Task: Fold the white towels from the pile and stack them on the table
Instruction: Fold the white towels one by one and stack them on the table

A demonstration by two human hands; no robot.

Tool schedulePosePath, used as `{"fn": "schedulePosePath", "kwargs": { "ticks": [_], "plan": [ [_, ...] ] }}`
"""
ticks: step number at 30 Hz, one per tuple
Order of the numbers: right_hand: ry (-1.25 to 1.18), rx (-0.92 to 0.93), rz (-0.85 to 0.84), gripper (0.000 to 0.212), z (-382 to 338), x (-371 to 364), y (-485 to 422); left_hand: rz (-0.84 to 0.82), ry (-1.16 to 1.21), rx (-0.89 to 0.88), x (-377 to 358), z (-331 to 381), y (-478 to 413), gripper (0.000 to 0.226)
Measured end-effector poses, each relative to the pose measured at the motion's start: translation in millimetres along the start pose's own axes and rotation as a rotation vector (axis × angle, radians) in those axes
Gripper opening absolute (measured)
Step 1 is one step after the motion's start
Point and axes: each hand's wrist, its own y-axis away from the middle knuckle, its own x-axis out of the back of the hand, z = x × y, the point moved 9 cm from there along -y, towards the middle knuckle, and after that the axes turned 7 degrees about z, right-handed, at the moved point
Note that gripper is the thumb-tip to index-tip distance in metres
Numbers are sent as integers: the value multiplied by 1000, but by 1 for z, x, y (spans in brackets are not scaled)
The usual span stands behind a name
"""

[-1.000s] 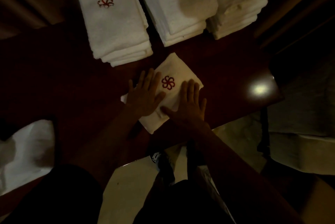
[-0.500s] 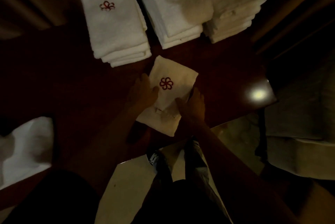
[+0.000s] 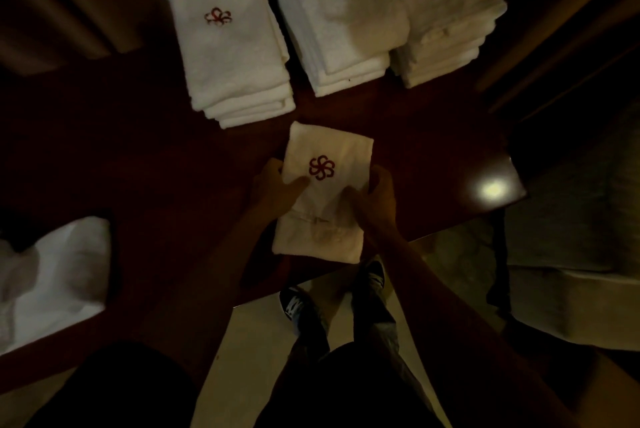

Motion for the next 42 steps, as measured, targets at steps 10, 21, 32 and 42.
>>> {"fn": "schedulePosePath", "kwargs": {
  "ticks": [10,21,32,42],
  "plan": [
    [-25,470,22,47,-78,18,35,105,292,-299,55,43,25,78],
    [-28,588,84,44,-180,32,58,213,360,-436,138,101,42,40],
    [-85,759,48,42,-290,49,45,329,460,-518,196,171,20,37],
    [-59,741,-213,48,-348,-44,-2,432,460,-375,249,149,-40,53]
  ]
}}
